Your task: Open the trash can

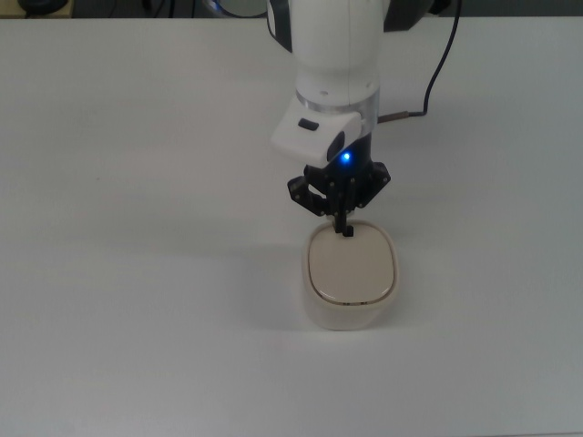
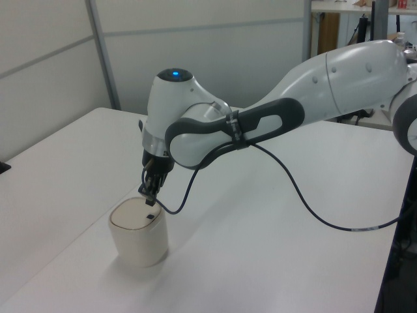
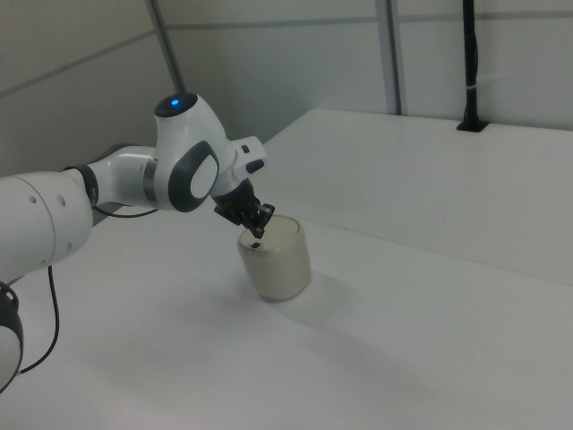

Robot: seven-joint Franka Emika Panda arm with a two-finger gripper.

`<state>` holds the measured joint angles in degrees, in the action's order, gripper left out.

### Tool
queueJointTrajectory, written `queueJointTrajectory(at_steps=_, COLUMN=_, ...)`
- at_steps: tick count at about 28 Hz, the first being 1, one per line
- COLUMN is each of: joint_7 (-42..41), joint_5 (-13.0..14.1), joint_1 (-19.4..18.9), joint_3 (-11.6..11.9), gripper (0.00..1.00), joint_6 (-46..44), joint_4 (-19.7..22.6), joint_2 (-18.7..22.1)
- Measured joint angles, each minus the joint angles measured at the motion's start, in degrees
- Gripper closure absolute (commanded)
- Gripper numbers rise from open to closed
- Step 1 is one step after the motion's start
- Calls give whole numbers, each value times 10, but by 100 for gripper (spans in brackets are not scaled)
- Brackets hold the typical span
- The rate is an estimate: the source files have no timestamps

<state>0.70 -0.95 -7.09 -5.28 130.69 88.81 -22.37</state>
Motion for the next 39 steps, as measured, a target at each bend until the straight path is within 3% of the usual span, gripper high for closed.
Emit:
queueJointTrajectory(at_steps=11, joint_7=0, joint_5=0, joint_1=-2, joint_3=0, gripper=97, joint_6=26, joint_4=-13, joint_2=-34)
queueJointTrajectory(at_steps=25, joint_7=2, joint_5=8, joint_1=-4, joint_3=0, gripper=97, joint_6=27, joint_4=-37, joint_2=-35)
queueJointTrajectory(at_steps=30, joint_7=2, joint_5=37, joint_1=-4, joint_3=0, gripper=97, joint_6=-2, joint_4=-48, joint_2=-6)
queueJointTrajectory(at_steps=39, joint_7=2, joint_5=43, joint_1=2, joint_3=4, gripper=95, joint_6=-123, joint_4=-53, joint_2=83)
